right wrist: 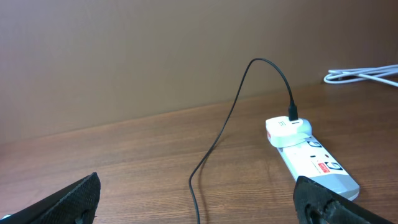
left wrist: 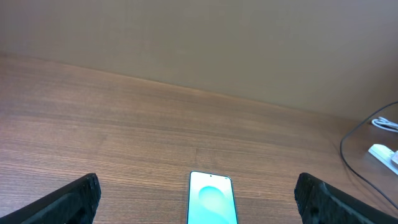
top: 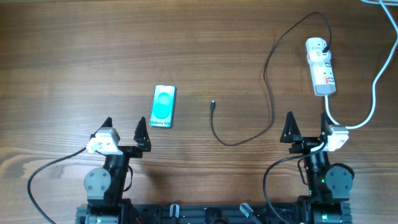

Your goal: Plug charger to phone and switch on socket

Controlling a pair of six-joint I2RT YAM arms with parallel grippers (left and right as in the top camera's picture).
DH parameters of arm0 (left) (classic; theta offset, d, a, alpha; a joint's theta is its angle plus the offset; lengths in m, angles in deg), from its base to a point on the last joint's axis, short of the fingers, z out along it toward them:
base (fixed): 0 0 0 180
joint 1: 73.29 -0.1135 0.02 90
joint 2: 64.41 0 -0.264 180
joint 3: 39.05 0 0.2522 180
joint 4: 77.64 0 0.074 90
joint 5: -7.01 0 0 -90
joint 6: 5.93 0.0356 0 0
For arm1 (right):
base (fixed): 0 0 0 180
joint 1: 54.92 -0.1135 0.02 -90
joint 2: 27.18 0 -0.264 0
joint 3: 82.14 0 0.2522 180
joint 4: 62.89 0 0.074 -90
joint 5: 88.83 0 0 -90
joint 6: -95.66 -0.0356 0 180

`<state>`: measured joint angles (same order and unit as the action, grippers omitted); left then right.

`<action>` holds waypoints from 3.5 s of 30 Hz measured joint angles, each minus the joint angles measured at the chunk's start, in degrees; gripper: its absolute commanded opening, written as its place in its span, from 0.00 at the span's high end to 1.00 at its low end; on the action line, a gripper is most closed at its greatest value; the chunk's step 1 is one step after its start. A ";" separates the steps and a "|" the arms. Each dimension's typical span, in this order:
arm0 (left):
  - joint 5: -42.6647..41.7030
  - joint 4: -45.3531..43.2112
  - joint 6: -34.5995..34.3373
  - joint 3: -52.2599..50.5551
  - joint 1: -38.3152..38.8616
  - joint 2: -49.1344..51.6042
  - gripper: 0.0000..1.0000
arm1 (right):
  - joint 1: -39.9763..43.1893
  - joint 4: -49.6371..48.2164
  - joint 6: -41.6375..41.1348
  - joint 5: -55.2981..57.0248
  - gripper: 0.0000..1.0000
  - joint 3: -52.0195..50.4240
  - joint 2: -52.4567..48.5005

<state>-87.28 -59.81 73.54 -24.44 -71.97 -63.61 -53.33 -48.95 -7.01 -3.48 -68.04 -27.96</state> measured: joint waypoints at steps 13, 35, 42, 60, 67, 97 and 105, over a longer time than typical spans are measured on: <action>0.00 0.00 0.00 0.00 0.00 0.00 0.00 | 0.00 0.00 0.00 0.00 0.00 0.00 -0.02; 0.00 0.00 0.00 0.00 0.00 0.00 0.00 | 0.00 0.00 0.00 0.00 0.00 0.00 -0.02; 0.00 0.00 0.00 0.00 0.00 0.00 0.00 | 0.00 0.00 0.00 0.00 0.00 0.00 -0.02; -7.10 -0.68 -3.96 0.00 0.00 0.00 0.00 | 0.00 -0.02 0.00 0.00 0.00 0.00 -0.02; -9.40 1.22 -4.83 7.17 0.00 2.47 0.00 | 0.00 -0.02 0.00 0.00 0.00 0.00 -0.04; 11.06 46.56 0.39 70.60 16.70 70.49 0.00 | 0.00 -0.13 0.00 0.02 0.00 0.00 -0.50; 12.28 46.53 0.42 70.60 16.70 77.85 0.00 | 0.00 -0.13 0.00 0.02 0.00 0.00 -0.50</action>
<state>-75.00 -13.27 73.96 46.15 -55.27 14.24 -53.33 -49.08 -7.01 -3.45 -68.04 -28.46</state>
